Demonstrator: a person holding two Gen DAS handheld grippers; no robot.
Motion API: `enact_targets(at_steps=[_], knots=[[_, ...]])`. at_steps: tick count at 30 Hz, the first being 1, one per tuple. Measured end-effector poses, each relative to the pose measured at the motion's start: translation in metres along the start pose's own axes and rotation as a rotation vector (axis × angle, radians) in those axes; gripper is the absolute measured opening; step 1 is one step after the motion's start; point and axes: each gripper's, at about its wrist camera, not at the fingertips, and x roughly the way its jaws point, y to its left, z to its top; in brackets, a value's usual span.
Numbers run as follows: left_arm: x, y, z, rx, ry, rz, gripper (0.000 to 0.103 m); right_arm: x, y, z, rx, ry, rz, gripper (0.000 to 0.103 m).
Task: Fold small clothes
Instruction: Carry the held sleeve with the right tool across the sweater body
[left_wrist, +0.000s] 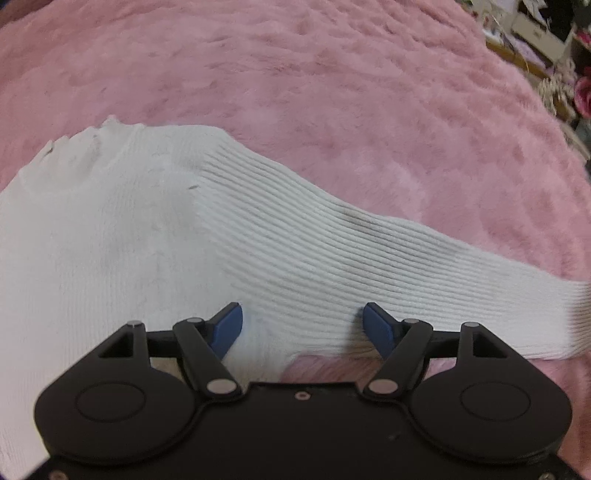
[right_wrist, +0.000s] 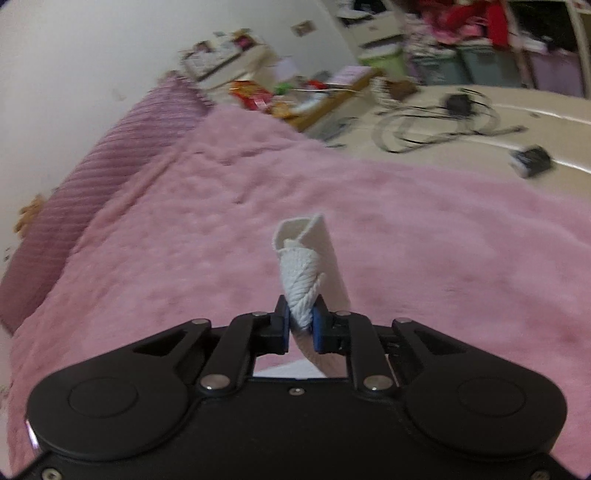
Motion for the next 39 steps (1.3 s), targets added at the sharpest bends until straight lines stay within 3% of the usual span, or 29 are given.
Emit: enact_targets(at_steps=[11, 20, 28, 39], knots=[[-0.049, 0.112, -0.031, -0.162, -0.008, 0.091, 0.076, 0.036, 0.162, -0.036, -0.125, 0.095, 0.330, 0.013], [-0.089, 0.207, -0.063, -0.293, -0.025, 0.181, 0.076, 0.084, 0.278, -0.125, -0.178, 0.273, 0.536, 0.013], [-0.121, 0.284, -0.091, -0.389, -0.052, 0.275, 0.076, 0.118, 0.354, -0.229, -0.234, 0.450, 0.614, 0.013], [-0.137, 0.337, -0.120, -0.471, -0.064, 0.375, 0.076, 0.151, 0.388, -0.317, -0.307, 0.613, 0.583, 0.013]])
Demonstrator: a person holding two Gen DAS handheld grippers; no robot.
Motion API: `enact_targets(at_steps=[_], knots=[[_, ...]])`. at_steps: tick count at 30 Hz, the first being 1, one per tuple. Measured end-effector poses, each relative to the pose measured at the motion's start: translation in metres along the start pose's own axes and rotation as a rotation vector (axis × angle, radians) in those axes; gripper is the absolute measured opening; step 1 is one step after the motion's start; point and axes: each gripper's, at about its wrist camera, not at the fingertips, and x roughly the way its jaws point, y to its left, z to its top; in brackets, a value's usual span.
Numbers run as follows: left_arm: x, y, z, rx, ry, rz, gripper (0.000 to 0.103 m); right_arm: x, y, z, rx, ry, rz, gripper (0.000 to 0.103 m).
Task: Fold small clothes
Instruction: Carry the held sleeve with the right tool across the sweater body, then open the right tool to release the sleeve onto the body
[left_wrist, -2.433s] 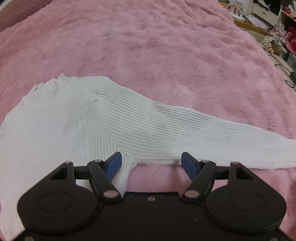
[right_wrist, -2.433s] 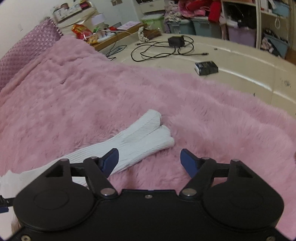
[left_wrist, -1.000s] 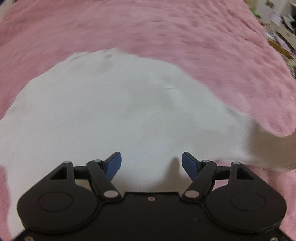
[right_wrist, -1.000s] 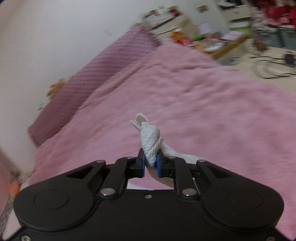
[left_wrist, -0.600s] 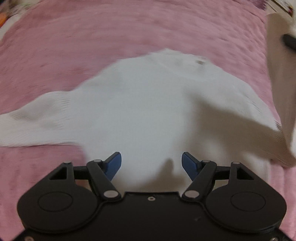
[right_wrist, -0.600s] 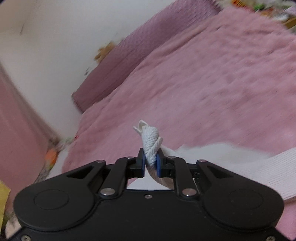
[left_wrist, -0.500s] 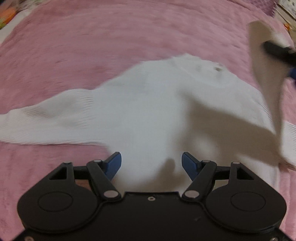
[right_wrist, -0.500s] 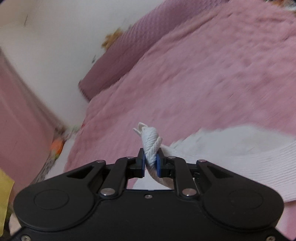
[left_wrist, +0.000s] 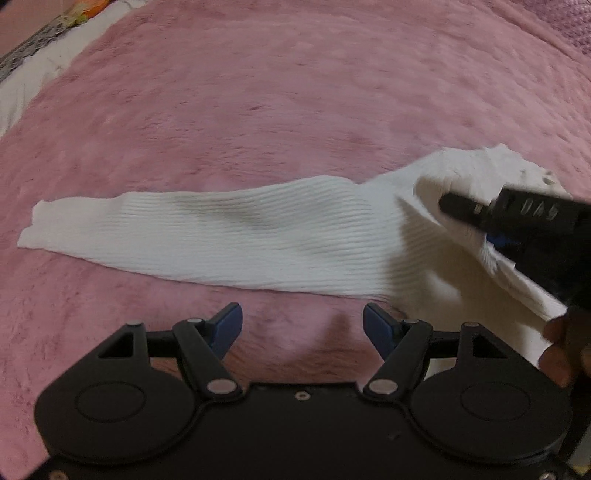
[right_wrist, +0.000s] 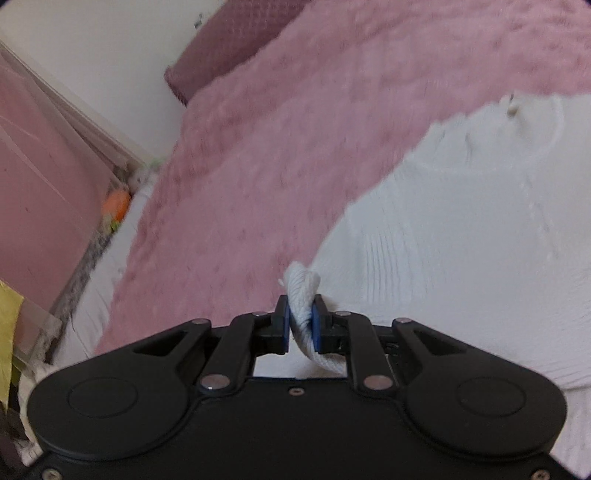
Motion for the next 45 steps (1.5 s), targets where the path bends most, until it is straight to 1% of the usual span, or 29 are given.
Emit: enact_targets(at_steps=[2, 4, 6, 7, 9, 10, 12, 14, 16, 18, 19, 20, 21, 24, 26, 28, 31, 36, 38, 39, 41, 42, 45], knots=[[-0.002, 0.000, 0.001, -0.012, -0.007, 0.008, 0.076, 0.009, -0.005, -0.008, 0.004, 0.038, 0.004, 0.019], [-0.003, -0.002, 0.005, -0.024, -0.015, 0.011, 0.076, 0.012, -0.013, -0.016, 0.040, 0.052, 0.024, 0.048], [-0.005, -0.002, 0.010, -0.032, -0.032, 0.004, 0.076, 0.005, -0.011, -0.018, 0.022, 0.039, 0.029, 0.050], [-0.006, 0.000, 0.017, -0.033, -0.047, -0.003, 0.076, -0.001, -0.010, -0.018, 0.006, 0.027, 0.021, 0.053], [-0.008, -0.006, 0.026, -0.032, -0.076, -0.020, 0.076, -0.024, -0.011, -0.013, -0.013, -0.025, 0.021, 0.054], [-0.008, -0.013, 0.031, -0.027, -0.090, -0.036, 0.076, -0.040, -0.013, -0.010, -0.040, -0.060, -0.003, 0.055], [-0.007, -0.027, 0.040, -0.010, -0.108, -0.084, 0.076, -0.069, -0.017, -0.004, -0.108, -0.121, -0.115, 0.055], [-0.002, -0.046, 0.046, 0.007, -0.119, -0.143, 0.076, -0.101, -0.025, -0.003, -0.211, -0.208, -0.249, 0.055], [0.010, -0.066, 0.048, 0.030, -0.105, -0.184, 0.076, -0.126, -0.036, -0.002, -0.282, -0.282, -0.401, 0.055], [0.021, -0.082, 0.047, 0.049, -0.080, -0.194, 0.076, -0.143, -0.051, -0.001, -0.315, -0.333, -0.515, 0.054], [0.027, -0.090, 0.046, 0.066, -0.065, -0.188, 0.076, -0.149, -0.061, -0.001, -0.329, -0.340, -0.570, 0.053], [0.033, -0.096, 0.044, 0.075, -0.051, -0.175, 0.076, -0.151, -0.070, 0.001, -0.331, -0.327, -0.607, 0.052], [0.038, -0.100, 0.042, 0.077, -0.043, -0.166, 0.076, -0.152, -0.080, 0.002, -0.320, -0.310, -0.624, 0.047], [0.055, -0.105, 0.040, 0.084, -0.022, -0.140, 0.076, -0.148, -0.105, 0.004, -0.297, -0.271, -0.664, 0.045], [0.060, -0.104, 0.040, 0.091, -0.025, -0.127, 0.076, -0.140, -0.116, 0.005, -0.282, -0.254, -0.674, 0.045], [0.063, -0.105, 0.041, 0.100, -0.025, -0.121, 0.078, -0.137, -0.128, 0.006, -0.246, -0.228, -0.696, 0.043], [0.070, -0.104, 0.042, 0.094, -0.015, -0.123, 0.079, -0.135, -0.140, 0.005, -0.230, -0.222, -0.700, 0.042], [0.080, -0.102, 0.040, 0.092, -0.023, -0.132, 0.081, -0.131, -0.141, 0.004, -0.224, -0.208, -0.706, 0.043], [0.082, -0.102, 0.040, 0.098, -0.030, -0.132, 0.081, -0.134, -0.131, 0.004, -0.219, -0.216, -0.714, 0.043], [0.078, -0.101, 0.039, 0.098, -0.030, -0.133, 0.081, -0.137, -0.126, 0.007, -0.221, -0.234, -0.704, 0.044], [0.073, -0.099, 0.040, 0.089, -0.029, -0.142, 0.079, -0.140, -0.105, 0.007, -0.252, -0.269, -0.621, 0.044], [0.067, -0.097, 0.040, 0.084, -0.030, -0.142, 0.079, -0.137, -0.094, 0.004, -0.282, -0.269, -0.581, 0.045], [0.053, -0.088, 0.035, 0.062, -0.041, -0.163, 0.079, -0.117, -0.070, -0.004, -0.348, -0.240, -0.528, 0.045]])
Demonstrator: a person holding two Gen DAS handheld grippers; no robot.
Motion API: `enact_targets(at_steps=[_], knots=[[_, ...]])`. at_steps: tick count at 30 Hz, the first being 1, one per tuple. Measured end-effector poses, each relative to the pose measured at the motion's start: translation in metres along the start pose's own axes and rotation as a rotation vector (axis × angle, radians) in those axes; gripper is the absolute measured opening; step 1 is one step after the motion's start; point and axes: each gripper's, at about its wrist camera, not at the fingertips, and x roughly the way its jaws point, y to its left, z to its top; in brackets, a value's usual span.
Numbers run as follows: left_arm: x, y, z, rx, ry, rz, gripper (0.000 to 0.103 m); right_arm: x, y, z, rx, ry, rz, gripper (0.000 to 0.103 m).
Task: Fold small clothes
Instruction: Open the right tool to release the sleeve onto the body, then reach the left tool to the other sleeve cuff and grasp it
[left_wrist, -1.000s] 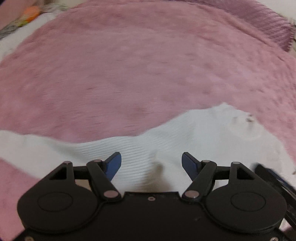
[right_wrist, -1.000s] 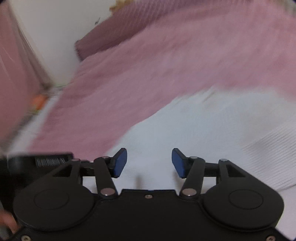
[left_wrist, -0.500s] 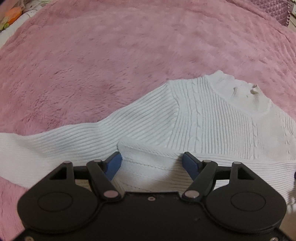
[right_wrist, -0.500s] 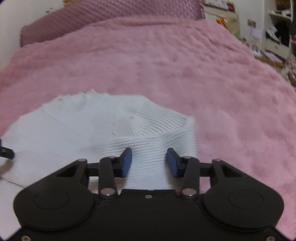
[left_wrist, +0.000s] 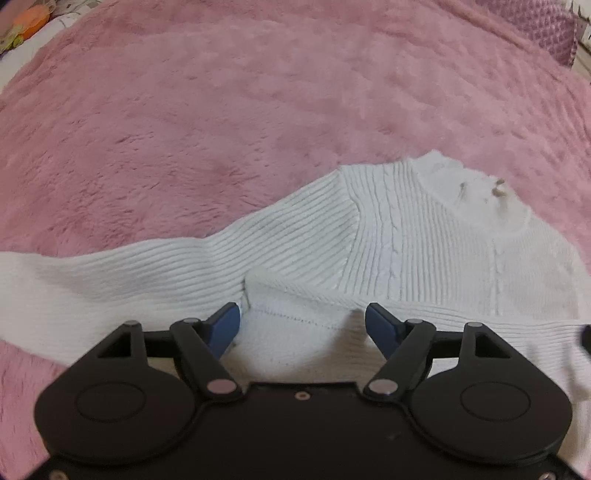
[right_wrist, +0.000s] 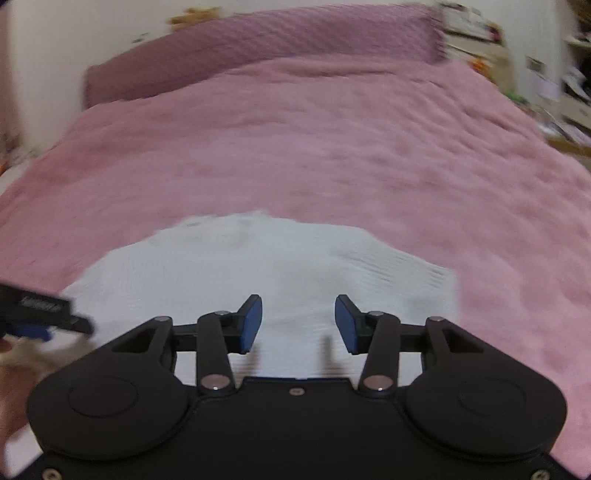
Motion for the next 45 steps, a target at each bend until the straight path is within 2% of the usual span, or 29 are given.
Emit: enact_targets(at_steps=[3, 6, 10, 12, 13, 15, 18, 20, 22, 24, 25, 29, 32, 38, 45], knots=[[0.000, 0.006, -0.009, 0.010, 0.005, -0.002, 0.079, 0.015, 0.018, -0.008, -0.004, 0.059, 0.026, 0.045], [0.009, 0.011, -0.015, 0.021, 0.009, -0.009, 0.081, 0.031, 0.025, -0.019, -0.017, 0.113, 0.005, 0.045], [0.007, 0.018, -0.015, 0.014, -0.003, -0.041, 0.079, 0.037, 0.028, -0.028, -0.049, 0.120, -0.019, 0.046], [-0.006, 0.032, -0.015, -0.008, -0.008, -0.076, 0.079, 0.032, 0.030, -0.024, -0.036, 0.109, -0.025, 0.047], [-0.018, 0.044, -0.014, -0.025, -0.022, -0.082, 0.079, 0.025, 0.034, -0.021, -0.023, 0.090, -0.002, 0.047], [-0.042, 0.076, -0.013, -0.074, -0.061, -0.068, 0.079, 0.015, 0.049, -0.018, -0.046, 0.058, 0.046, 0.049], [-0.073, 0.148, -0.020, -0.208, -0.099, -0.034, 0.079, 0.000, 0.090, -0.020, -0.157, 0.009, 0.134, 0.052], [-0.085, 0.199, -0.028, -0.304, -0.101, 0.036, 0.079, -0.007, 0.122, -0.025, -0.230, 0.006, 0.204, 0.052], [-0.095, 0.251, -0.038, -0.397, -0.116, 0.143, 0.079, -0.011, 0.153, -0.033, -0.314, -0.003, 0.254, 0.052], [-0.102, 0.293, -0.046, -0.498, -0.110, 0.206, 0.079, -0.015, 0.182, -0.043, -0.429, -0.016, 0.263, 0.052], [-0.105, 0.313, -0.051, -0.549, -0.118, 0.209, 0.079, -0.015, 0.197, -0.048, -0.500, -0.017, 0.260, 0.052], [-0.111, 0.374, -0.071, -0.757, -0.167, 0.177, 0.079, -0.013, 0.236, -0.065, -0.683, -0.022, 0.206, 0.052], [-0.101, 0.401, -0.079, -0.846, -0.192, 0.132, 0.079, -0.012, 0.248, -0.071, -0.729, -0.036, 0.184, 0.052], [-0.083, 0.431, -0.078, -0.910, -0.254, 0.015, 0.079, -0.009, 0.252, -0.069, -0.717, -0.018, 0.178, 0.052], [-0.074, 0.435, -0.067, -0.951, -0.288, -0.046, 0.078, 0.004, 0.250, -0.064, -0.708, -0.008, 0.176, 0.052]])
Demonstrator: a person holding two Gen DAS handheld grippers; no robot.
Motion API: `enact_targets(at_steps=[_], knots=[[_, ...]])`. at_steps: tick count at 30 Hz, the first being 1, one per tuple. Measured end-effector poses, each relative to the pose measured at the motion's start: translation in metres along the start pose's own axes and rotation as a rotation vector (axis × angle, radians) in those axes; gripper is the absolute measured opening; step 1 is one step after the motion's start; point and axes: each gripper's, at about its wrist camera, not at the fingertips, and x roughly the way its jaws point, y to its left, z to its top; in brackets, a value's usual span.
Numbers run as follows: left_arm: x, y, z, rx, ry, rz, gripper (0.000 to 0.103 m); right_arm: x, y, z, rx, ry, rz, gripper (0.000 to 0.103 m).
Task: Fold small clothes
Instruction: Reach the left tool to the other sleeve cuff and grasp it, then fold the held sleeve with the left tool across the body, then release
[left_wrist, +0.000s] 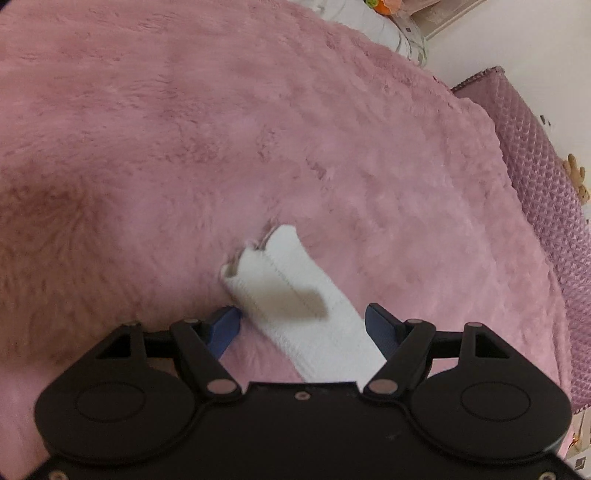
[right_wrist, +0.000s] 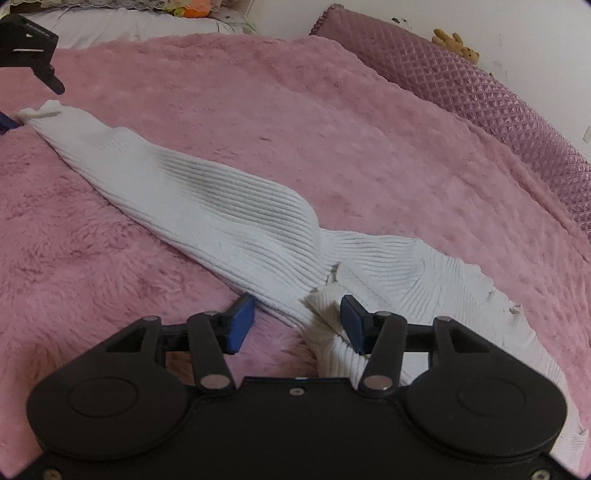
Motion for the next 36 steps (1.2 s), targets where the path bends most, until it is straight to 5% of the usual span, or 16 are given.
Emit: enact_targets(at_steps=[6, 20, 23, 25, 29, 36], knots=[[0.014, -0.010, -0.001, 0.010, -0.017, -0.039, 0.072, 0.003, 0.003, -0.002, 0.006, -0.001, -0.004, 0.053], [0.023, -0.030, -0.008, 0.161, -0.055, 0.052, 0.067, 0.005, 0.007, -0.003, 0.013, 0.004, -0.008, 0.056], [0.024, -0.029, -0.008, 0.162, -0.063, 0.077, 0.046, 0.006, 0.007, -0.004, 0.012, 0.006, -0.013, 0.057], [0.024, -0.023, -0.008, 0.146, -0.059, 0.084, 0.004, 0.006, 0.007, -0.004, 0.013, 0.007, -0.014, 0.058], [0.026, -0.012, -0.005, 0.098, -0.029, 0.060, 0.004, 0.006, 0.008, -0.004, 0.014, 0.008, -0.019, 0.058], [-0.002, -0.026, -0.009, 0.143, -0.092, -0.022, 0.004, 0.005, 0.010, -0.004, 0.023, 0.010, -0.017, 0.058]])
